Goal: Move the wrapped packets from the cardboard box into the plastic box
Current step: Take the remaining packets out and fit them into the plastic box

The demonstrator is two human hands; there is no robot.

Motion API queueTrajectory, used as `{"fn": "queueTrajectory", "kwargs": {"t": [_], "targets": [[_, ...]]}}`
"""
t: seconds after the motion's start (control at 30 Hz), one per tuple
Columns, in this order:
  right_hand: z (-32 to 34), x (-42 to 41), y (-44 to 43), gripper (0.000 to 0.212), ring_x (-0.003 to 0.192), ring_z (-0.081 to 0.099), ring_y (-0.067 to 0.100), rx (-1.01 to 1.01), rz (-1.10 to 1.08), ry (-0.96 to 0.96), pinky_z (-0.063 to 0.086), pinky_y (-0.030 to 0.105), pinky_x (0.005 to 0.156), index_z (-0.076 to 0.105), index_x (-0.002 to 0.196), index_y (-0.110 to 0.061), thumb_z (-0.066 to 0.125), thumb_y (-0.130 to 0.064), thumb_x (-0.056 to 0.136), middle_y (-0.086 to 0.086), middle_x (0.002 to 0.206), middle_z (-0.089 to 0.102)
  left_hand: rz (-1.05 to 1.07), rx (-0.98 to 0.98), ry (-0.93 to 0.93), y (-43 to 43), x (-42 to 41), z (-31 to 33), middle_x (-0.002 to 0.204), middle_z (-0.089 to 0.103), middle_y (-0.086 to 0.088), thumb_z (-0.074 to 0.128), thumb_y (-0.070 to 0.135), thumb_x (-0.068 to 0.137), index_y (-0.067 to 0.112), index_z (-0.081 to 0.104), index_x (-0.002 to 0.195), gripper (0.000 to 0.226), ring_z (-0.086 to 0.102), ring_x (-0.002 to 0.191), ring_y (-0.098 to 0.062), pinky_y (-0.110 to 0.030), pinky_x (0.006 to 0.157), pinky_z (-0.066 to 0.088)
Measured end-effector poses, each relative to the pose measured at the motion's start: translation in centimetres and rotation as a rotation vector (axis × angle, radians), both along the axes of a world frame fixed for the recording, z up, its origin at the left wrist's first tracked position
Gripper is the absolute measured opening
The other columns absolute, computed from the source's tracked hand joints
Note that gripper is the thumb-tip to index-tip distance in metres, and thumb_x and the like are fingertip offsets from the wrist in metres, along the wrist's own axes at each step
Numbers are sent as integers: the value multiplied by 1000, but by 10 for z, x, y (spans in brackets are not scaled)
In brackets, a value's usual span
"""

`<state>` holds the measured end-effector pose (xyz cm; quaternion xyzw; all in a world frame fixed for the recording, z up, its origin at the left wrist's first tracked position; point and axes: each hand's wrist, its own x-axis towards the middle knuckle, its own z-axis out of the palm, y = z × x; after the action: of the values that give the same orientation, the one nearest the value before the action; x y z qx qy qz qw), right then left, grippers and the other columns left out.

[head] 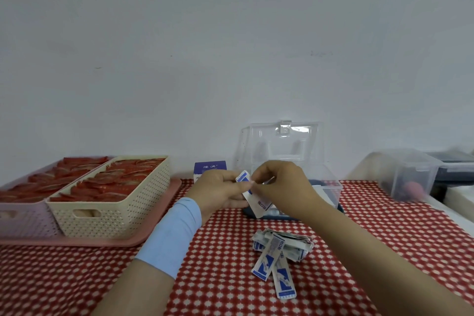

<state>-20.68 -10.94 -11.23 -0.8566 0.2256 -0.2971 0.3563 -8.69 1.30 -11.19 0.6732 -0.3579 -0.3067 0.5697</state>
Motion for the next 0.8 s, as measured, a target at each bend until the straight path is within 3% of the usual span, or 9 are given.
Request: {"fn": "queueTrajectory", "kwargs": {"t": [0.1, 0.23, 0.37, 0.47, 0.57, 0.7, 0.8], "targets": [[4, -1, 0, 25, 72, 69, 3, 144, 30, 10, 55, 18, 52, 65, 98, -25, 82, -21, 80, -13, 83, 71, 54, -41, -23, -1, 1, -2, 103, 76, -9, 64, 7, 94, 7, 68, 117, 24, 75, 93, -22, -38, 84, 61], [5, -1, 3, 7, 63, 74, 13, 180, 28, 77, 63, 32, 56, 74, 82, -18, 80, -21, 83, 1, 77, 75, 81, -96, 14, -4, -2, -3, 99, 77, -9, 63, 6, 94, 9, 69, 110, 17, 75, 90, -23, -36, 79, 61], [12, -7, -3, 16, 61, 74, 17, 142, 78, 226, 60, 29, 54, 75, 94, -13, 70, -28, 92, 4, 85, 76, 141, -106, 7, -1, -6, -2, 94, 77, -10, 66, 2, 91, 7, 69, 102, 12, 76, 83, -21, -29, 68, 61], [12, -17, -12, 16, 63, 73, 15, -134, 144, 539, 58, 26, 58, 77, 99, -14, 65, -22, 93, 0, 93, 76, 189, -76, -25, 1, -1, 0, 94, 76, -11, 66, 1, 91, 5, 68, 103, 12, 76, 78, -18, -24, 61, 59], [-2, -18, -14, 22, 81, 71, 16, -430, 156, 848, 61, 34, 79, 78, 100, -21, 77, -32, 81, -3, 96, 74, 198, -48, -86, 2, 2, -1, 96, 75, -12, 66, 1, 91, 6, 67, 101, 11, 75, 74, -15, -22, 59, 58], [-11, -15, -14, 26, 85, 64, 16, -499, 111, 886, 57, 32, 85, 77, 106, -21, 72, -36, 85, -4, 94, 72, 164, -4, -179, -1, -2, -3, 93, 74, -8, 66, 1, 91, 14, 67, 91, 13, 73, 70, -8, -18, 56, 56], [-17, -13, -12, 30, 72, 56, 16, -517, 77, 865, 50, 28, 74, 68, 83, -16, 60, -42, 95, -2, 74, 59, 158, 3, -210, -2, -3, -5, 91, 72, -7, 66, 1, 91, 17, 65, 87, 17, 71, 70, -7, -18, 57, 57]]}}
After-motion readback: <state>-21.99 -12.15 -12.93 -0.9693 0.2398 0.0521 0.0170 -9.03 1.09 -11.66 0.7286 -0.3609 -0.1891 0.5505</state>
